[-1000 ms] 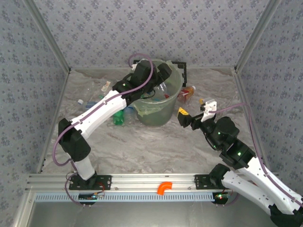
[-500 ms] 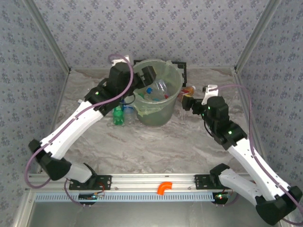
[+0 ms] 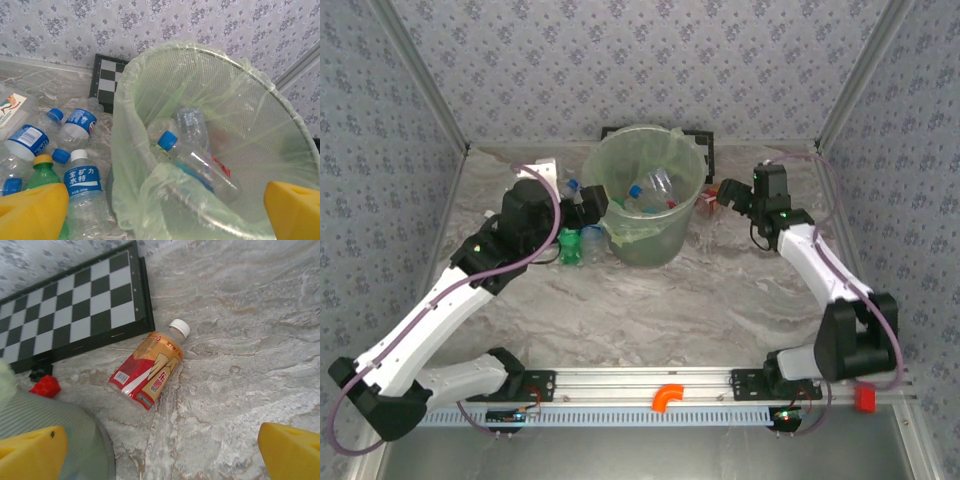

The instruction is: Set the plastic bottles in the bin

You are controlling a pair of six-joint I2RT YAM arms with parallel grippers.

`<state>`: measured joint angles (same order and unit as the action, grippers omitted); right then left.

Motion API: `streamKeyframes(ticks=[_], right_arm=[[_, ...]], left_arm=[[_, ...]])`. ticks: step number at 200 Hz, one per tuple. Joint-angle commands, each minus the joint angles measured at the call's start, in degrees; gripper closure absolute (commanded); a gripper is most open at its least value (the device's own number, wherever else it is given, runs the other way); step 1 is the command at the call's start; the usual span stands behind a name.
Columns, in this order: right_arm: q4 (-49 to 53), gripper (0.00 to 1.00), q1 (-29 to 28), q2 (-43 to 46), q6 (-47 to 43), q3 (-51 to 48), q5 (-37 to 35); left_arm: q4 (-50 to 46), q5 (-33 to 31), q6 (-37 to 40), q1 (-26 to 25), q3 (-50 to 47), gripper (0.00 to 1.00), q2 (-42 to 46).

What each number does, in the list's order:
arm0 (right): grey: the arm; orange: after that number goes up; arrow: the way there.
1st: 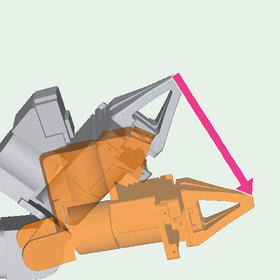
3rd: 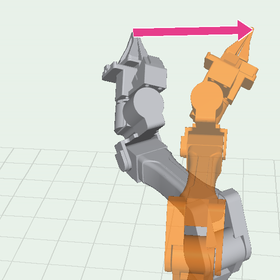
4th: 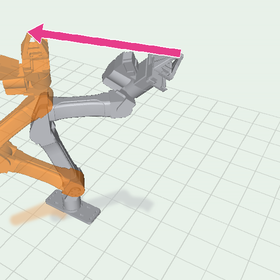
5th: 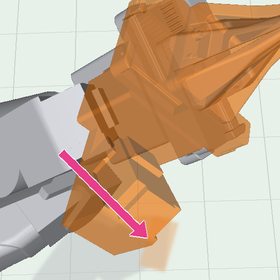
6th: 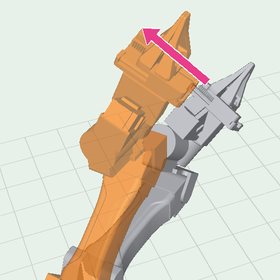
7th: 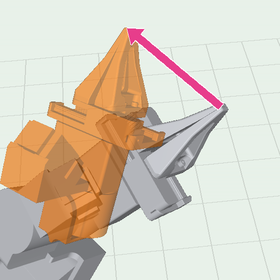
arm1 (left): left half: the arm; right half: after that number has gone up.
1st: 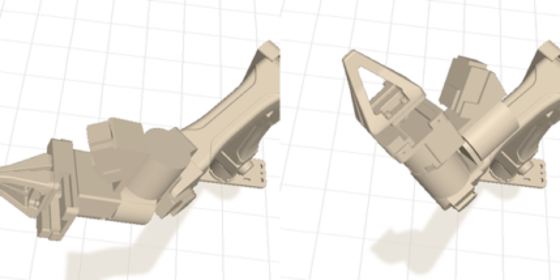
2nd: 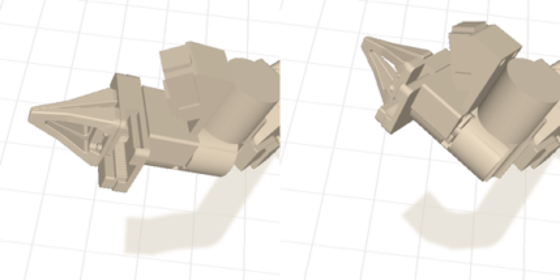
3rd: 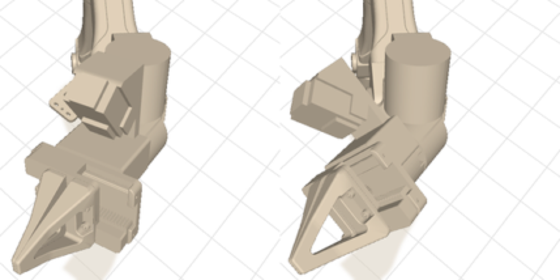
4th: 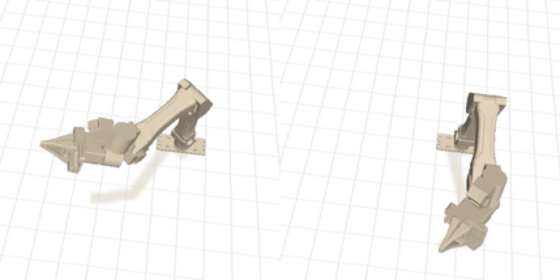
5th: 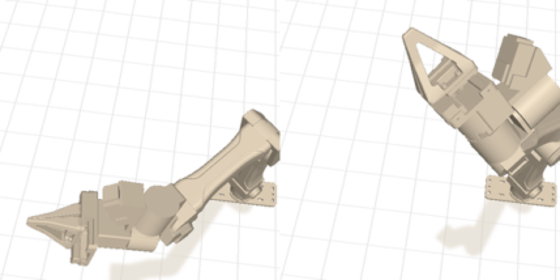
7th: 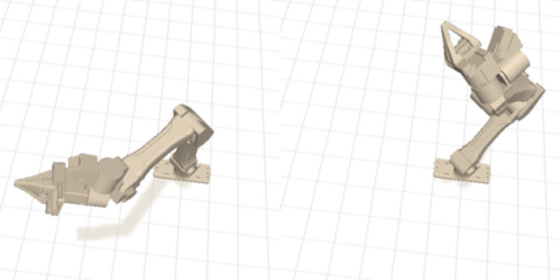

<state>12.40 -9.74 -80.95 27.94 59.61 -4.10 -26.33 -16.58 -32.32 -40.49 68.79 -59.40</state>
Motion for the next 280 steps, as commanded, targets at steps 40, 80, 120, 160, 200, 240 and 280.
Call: streamKeyframes(ticks=[40,80,120,160,200,240,280], right_arm=[[2.27,0.00,-0.72,-21.26,4.70,17.39,1.28],[10.75,0.00,-1.85,-33.43,6.66,28.65,0.08],[13.88,0.00,-1.95,-37.49,7.21,29.30,-0.15],[13.73,0.00,-1.66,-35.22,5.50,24.28,-0.46],[13.20,0.00,-1.05,-28.74,2.96,15.84,-2.33],[11.01,0.00,3.35,-22.55,2.45,7.47,-3.14],[9.38,0.00,8.28,-22.31,2.12,7.53,0.32]], left_arm=[[-0.85,-2.36,2.70,0.66,-5.83,0.00,6.55],[-2.72,-3.01,2.78,0.86,-7.69,0.00,9.52],[-3.03,-3.89,3.31,1.46,-8.83,0.00,11.62],[-2.64,-3.34,3.09,1.80,-9.56,0.00,11.61],[-2.02,-2.89,2.52,1.93,-10.79,0.00,11.70],[-0.96,-2.06,2.09,2.06,-11.51,0.00,11.37],[-0.96,-1.37,1.91,2.08,-11.31,0.00,10.90]])
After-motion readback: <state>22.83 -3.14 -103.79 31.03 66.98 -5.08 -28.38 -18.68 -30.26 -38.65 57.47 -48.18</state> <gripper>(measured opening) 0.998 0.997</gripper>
